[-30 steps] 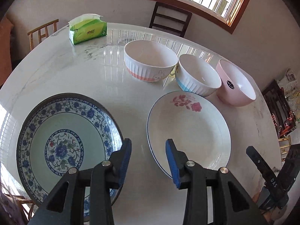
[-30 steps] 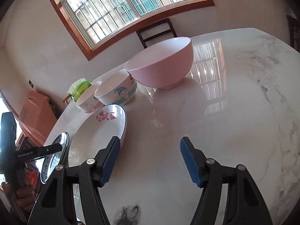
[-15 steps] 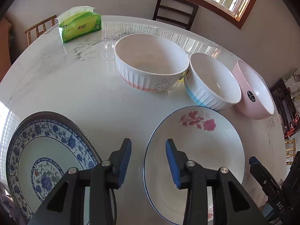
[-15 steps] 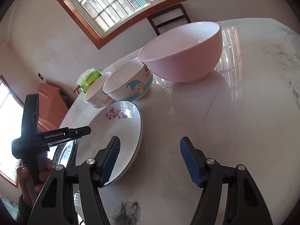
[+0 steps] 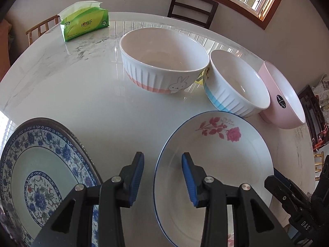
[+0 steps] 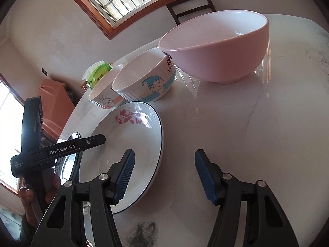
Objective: Organize plates and bowls
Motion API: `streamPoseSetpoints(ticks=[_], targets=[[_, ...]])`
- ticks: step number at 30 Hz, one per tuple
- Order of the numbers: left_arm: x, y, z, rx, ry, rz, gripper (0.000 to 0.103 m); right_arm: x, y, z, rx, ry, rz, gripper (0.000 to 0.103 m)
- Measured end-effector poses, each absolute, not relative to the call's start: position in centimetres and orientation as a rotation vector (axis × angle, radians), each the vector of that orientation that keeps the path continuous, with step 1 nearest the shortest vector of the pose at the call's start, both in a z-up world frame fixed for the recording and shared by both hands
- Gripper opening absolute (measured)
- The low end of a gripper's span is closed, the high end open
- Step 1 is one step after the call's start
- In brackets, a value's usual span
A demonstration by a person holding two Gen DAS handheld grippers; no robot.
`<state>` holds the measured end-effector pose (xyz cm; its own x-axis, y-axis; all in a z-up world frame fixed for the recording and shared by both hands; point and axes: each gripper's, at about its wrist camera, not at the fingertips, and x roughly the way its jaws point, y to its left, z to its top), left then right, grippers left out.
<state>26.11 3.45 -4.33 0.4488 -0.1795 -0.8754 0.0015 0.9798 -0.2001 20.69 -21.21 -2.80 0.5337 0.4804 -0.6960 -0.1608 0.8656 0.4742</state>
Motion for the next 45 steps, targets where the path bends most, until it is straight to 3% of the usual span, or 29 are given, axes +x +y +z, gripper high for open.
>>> streamPoseSetpoints(ticks=[7,16,26,30,45], targets=[[26.0,2.5,-4.6,-0.144,1.102,-0.127,0.039,21.0,-20.5,-2.8,0.341,0.945,0.403,0.056],[24.6,1.2,-5.1,-0.141,1.075,-0.117,0.04,21.1,-18.7,-3.0,0.246,0.974,0.432,0.023],[23.6,1.2,-4.6,-0.153,1.056,-0.039,0.041,20.8,-18.2,-3.0,0.205,0.967,0.424,0.017],[22.7,0.3,-4.2,-0.053,1.013,0.001,0.03,20.5,-18.5,-2.9,0.203,0.962,0.408,0.017],[20.0,-0.7,-3.9,-0.034,0.991,-0.021,0.028,18.6,-19.2,-2.7,0.243,0.948,0.365,0.016]])
